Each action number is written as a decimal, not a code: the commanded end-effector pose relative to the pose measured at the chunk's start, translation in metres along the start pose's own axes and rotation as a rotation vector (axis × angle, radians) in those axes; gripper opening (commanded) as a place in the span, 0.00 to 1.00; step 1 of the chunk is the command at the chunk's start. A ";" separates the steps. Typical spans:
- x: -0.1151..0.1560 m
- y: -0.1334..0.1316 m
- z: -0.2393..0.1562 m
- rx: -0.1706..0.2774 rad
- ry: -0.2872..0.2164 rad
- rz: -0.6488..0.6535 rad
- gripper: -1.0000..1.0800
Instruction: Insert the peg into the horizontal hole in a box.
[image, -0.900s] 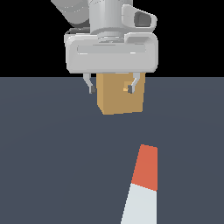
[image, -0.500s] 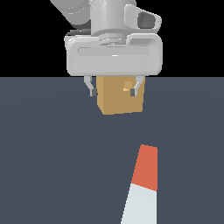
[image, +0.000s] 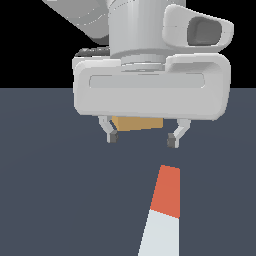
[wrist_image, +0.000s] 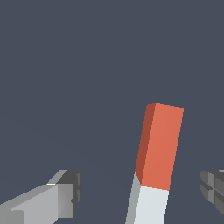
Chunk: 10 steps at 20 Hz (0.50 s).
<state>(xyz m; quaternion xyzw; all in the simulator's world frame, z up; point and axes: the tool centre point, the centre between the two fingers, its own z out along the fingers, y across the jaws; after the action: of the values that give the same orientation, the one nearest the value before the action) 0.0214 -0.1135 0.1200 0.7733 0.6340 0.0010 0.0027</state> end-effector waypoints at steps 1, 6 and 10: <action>-0.029 0.009 0.014 0.002 -0.001 0.049 0.96; -0.072 0.021 0.036 0.004 0.000 0.123 0.96; -0.094 0.026 0.047 0.005 0.000 0.160 0.96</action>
<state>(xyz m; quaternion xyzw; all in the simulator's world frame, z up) 0.0281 -0.2039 0.0772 0.8181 0.5751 -0.0007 0.0006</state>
